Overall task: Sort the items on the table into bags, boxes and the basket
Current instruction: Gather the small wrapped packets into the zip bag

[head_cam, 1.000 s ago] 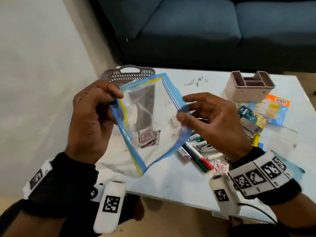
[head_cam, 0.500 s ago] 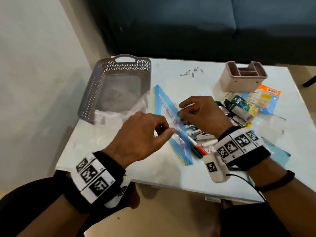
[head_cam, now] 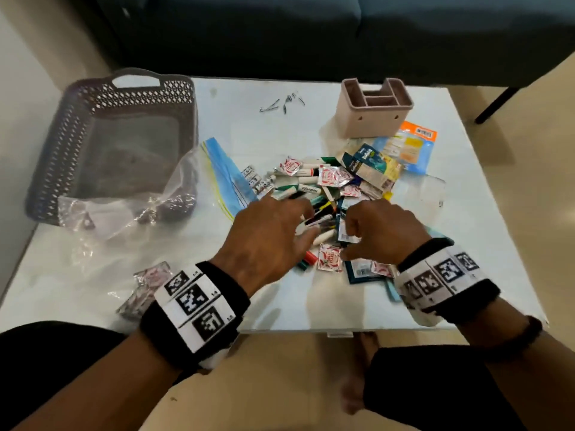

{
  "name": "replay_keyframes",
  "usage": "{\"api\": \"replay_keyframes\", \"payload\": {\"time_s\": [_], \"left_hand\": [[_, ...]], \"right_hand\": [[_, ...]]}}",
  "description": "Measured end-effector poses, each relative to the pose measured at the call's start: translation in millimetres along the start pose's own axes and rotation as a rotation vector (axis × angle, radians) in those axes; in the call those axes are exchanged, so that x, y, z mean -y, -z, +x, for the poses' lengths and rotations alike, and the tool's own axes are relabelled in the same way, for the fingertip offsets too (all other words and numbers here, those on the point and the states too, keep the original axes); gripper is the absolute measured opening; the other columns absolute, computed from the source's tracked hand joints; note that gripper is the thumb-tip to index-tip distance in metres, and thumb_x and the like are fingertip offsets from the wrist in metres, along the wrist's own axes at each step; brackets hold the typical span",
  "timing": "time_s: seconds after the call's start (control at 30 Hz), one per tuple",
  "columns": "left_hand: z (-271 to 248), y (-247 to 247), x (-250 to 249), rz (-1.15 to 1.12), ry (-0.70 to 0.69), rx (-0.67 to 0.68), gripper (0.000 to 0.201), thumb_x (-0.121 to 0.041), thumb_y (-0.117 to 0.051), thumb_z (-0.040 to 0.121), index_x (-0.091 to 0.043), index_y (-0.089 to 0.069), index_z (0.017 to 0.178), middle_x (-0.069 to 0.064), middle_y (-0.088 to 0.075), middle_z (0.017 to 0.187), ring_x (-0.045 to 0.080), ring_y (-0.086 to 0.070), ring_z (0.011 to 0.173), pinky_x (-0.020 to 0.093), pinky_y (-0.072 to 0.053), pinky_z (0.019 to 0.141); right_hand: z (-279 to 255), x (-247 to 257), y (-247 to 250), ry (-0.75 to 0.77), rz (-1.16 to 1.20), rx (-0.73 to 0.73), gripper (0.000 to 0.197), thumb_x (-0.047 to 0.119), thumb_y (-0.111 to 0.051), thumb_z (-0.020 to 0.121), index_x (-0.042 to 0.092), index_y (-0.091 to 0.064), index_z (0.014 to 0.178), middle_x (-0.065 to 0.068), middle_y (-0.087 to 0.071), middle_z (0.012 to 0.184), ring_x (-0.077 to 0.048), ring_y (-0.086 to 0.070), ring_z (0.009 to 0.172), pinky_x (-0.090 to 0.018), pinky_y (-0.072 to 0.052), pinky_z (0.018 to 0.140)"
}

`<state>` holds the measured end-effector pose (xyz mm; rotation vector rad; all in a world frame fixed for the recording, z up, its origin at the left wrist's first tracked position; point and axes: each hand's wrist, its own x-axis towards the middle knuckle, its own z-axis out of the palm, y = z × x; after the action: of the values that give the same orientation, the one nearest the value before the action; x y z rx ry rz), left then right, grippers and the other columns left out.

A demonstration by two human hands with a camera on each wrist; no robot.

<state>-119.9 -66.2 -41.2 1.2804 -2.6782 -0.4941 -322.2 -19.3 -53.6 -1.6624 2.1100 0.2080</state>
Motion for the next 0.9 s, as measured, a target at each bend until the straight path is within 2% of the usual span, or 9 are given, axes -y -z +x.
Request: {"api": "replay_keyframes", "payload": {"time_s": [0.1,0.23,0.3,0.37,0.47,0.57,0.63,0.77,0.9], "left_hand": [[-6,-15,-9,0.056,-0.045,0.106,0.031,-0.054,-0.058,0.094,-0.036,-0.062,0.119,-0.005,-0.072,0.104,0.024,-0.065,0.102,0.033,-0.041,0.071],[-3,-22,-10,0.059,-0.036,0.178,0.024,-0.054,-0.062,0.091,-0.036,-0.065,0.107,-0.003,-0.070,0.100,0.025,-0.064,0.094,0.032,-0.037,0.068],[-3,-23,-9,0.067,-0.028,0.181,0.025,-0.055,-0.063,0.092,-0.035,-0.066,0.107,-0.002,-0.070,0.099,0.024,-0.065,0.092,0.032,-0.040,0.068],[-4,-26,-7,0.091,-0.015,0.203,0.028,-0.057,-0.063,0.092,-0.034,-0.067,0.108,-0.002,-0.070,0.099,0.024,-0.065,0.091,0.032,-0.042,0.069],[-6,-26,-7,0.123,-0.001,0.260,0.031,-0.061,-0.062,0.091,-0.037,-0.068,0.110,-0.004,-0.070,0.100,0.023,-0.066,0.091,0.033,-0.051,0.073],[-6,-22,-4,0.076,0.015,0.260,0.033,-0.062,-0.064,0.090,-0.037,-0.069,0.111,-0.004,-0.071,0.099,0.020,-0.067,0.088,0.037,-0.058,0.077],[-4,-21,-2,0.033,0.031,0.244,0.033,-0.059,-0.066,0.089,-0.034,-0.070,0.108,-0.003,-0.072,0.094,0.020,-0.068,0.083,0.038,-0.058,0.075],[-2,-23,0,-0.062,0.082,0.211,0.040,-0.063,-0.054,0.095,-0.028,-0.074,0.094,-0.003,-0.073,0.078,0.014,-0.068,0.065,0.038,-0.059,0.070],[0,-13,-14,-0.287,0.093,0.066,0.033,-0.050,-0.050,0.101,-0.027,-0.072,0.094,-0.005,-0.074,0.086,0.008,-0.066,0.072,0.022,-0.052,0.064]], "right_hand": [[-4,10,-25,0.099,-0.108,-0.025,0.036,0.050,-0.078,0.078,0.026,-0.062,0.101,-0.002,-0.066,0.103,-0.026,-0.065,0.098,-0.035,-0.050,0.075],[-12,15,-43,0.110,-0.175,-0.071,0.039,0.046,-0.075,0.085,0.026,-0.064,0.117,-0.004,-0.066,0.111,-0.028,-0.066,0.101,-0.035,-0.046,0.072],[-12,16,-46,0.103,-0.144,-0.077,0.032,0.038,-0.074,0.089,0.024,-0.065,0.116,-0.004,-0.066,0.109,-0.027,-0.065,0.099,-0.035,-0.051,0.074],[-13,19,-48,0.093,-0.079,-0.063,0.024,0.026,-0.069,0.092,0.020,-0.063,0.115,-0.007,-0.063,0.109,-0.028,-0.062,0.099,-0.042,-0.056,0.078],[-12,24,-48,0.107,-0.070,-0.066,0.020,0.013,-0.061,0.095,0.013,-0.063,0.115,-0.012,-0.057,0.112,-0.031,-0.058,0.103,-0.046,-0.055,0.080],[-11,25,-47,0.129,-0.069,-0.068,0.020,0.015,-0.061,0.095,0.013,-0.064,0.115,-0.013,-0.054,0.114,-0.031,-0.056,0.106,-0.045,-0.054,0.077],[-9,22,-45,0.126,-0.039,-0.068,0.015,0.020,-0.065,0.094,0.016,-0.064,0.108,-0.010,-0.056,0.109,-0.029,-0.059,0.100,-0.043,-0.054,0.074],[-4,8,-23,0.208,0.364,-0.032,0.015,0.029,-0.075,0.091,0.018,-0.065,0.091,0.002,-0.066,0.087,-0.016,-0.065,0.080,-0.033,-0.054,0.066],[-8,5,7,0.331,0.698,-0.060,0.017,0.021,-0.082,0.085,0.012,-0.069,0.092,0.002,-0.074,0.083,-0.011,-0.072,0.073,-0.028,-0.061,0.068]]}}
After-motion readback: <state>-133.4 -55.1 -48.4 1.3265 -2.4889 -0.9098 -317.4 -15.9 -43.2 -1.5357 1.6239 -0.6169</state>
